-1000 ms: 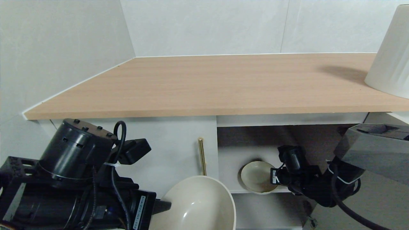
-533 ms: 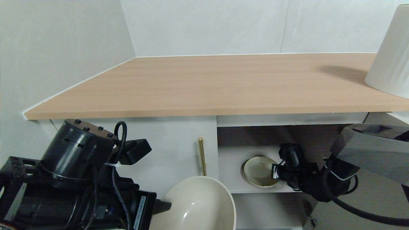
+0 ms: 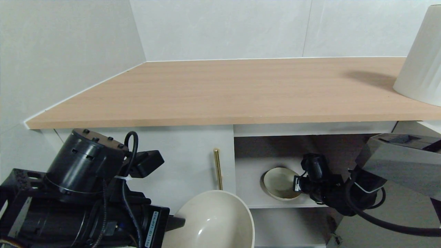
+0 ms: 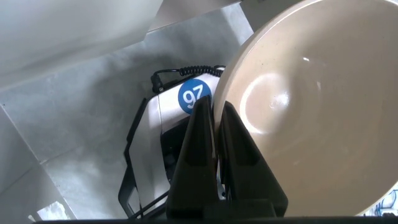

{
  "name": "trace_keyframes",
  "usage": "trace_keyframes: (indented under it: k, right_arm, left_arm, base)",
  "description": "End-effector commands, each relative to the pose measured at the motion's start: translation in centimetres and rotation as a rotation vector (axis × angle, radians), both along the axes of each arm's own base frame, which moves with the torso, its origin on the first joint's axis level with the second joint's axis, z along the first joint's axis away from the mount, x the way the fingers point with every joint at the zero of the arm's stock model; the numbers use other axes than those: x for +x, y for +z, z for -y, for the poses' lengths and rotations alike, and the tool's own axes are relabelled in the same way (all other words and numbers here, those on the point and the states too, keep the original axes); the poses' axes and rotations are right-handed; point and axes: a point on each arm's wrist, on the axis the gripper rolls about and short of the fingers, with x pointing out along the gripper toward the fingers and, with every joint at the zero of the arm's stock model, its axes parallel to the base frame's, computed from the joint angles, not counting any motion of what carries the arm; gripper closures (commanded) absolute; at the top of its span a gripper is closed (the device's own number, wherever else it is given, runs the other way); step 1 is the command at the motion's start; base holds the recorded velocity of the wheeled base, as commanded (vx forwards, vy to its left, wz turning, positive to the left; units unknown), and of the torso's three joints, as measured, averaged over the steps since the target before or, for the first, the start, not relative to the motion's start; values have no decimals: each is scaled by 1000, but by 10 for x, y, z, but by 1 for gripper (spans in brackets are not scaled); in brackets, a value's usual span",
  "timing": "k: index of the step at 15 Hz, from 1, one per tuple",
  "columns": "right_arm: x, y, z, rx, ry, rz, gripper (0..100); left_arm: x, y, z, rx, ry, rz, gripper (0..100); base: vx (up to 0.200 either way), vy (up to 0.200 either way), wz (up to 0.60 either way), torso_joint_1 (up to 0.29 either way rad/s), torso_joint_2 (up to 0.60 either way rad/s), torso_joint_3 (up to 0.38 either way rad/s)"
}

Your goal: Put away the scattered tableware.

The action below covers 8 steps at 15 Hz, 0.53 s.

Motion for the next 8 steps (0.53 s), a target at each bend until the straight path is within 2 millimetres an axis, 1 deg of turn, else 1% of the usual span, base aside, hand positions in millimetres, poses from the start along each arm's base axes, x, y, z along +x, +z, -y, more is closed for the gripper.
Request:
trace_keyframes:
  k: [1,4,6,8]
  right_arm:
    - [1,1,0,2,-1,4,0]
    - [0,3,0,5,0,10,0]
    - [-3,16,0,15,2,32,0]
    - [-13,28,-1,22,24,40,0]
  left_arm:
    - [0,0,0,1,0,-1,100]
    - [2,-2,1,7,3,-8,100]
    - [6,-6,3,36,25,-8,100]
    - [9,-10,5,62,45,-10,100]
  base:
    - [0,0,0,0,0,0]
    - [0,0,0,0,0,0]
    - [0,0,0,0,0,0]
    - [0,0,0,0,0,0]
